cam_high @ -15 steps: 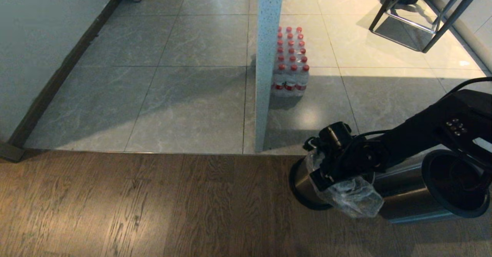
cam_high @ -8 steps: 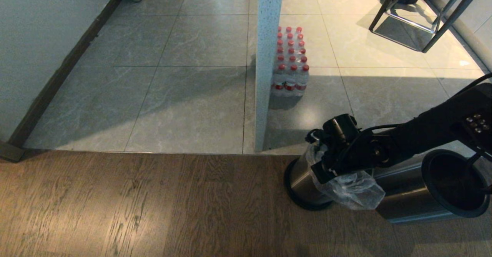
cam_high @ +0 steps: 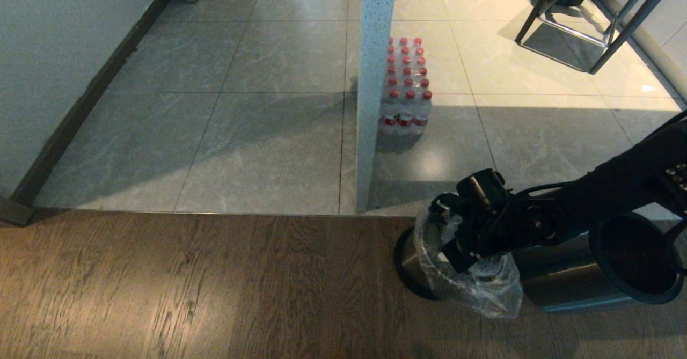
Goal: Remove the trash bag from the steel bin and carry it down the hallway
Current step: Pick up the trash bag
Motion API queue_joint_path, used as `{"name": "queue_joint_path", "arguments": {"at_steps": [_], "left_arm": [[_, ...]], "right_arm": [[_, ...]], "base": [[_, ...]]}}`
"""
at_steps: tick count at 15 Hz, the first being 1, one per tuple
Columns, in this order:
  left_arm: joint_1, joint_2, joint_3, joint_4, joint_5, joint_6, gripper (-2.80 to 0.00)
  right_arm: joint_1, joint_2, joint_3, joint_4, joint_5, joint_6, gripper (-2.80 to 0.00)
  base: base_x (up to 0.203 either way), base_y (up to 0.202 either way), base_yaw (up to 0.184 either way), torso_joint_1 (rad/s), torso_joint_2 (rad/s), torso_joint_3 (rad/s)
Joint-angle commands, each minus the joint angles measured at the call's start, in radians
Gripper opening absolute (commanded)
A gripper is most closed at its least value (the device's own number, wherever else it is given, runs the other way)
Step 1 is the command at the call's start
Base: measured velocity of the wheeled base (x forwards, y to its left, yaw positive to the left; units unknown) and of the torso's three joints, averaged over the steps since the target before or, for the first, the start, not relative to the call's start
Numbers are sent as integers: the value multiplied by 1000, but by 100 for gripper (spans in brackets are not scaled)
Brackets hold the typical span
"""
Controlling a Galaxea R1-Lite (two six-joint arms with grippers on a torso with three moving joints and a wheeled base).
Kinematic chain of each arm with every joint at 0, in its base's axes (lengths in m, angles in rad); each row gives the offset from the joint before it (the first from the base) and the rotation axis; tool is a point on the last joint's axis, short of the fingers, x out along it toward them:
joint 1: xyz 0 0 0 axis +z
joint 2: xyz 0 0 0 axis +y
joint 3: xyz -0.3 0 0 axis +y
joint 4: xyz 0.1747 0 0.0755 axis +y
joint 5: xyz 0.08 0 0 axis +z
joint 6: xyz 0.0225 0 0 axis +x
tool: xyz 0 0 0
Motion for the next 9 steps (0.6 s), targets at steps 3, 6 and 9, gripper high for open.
{"name": "queue_joint_path", "arguments": {"at_steps": [3, 6, 9], "left_arm": [[0, 0, 0, 0, 0, 0, -280], [0, 0, 0, 0, 0, 0, -280], [0, 0, 0, 0, 0, 0, -280]], "right_arm": [[11, -1, 9, 7, -18, 8, 0], [9, -37, 7, -3, -18, 10, 0], [-6, -47, 12, -21, -90, 12, 0]], "base": [[0, 0, 0, 0, 0, 0], [0, 0, 0, 0, 0, 0], [0, 0, 0, 0, 0, 0]]}}
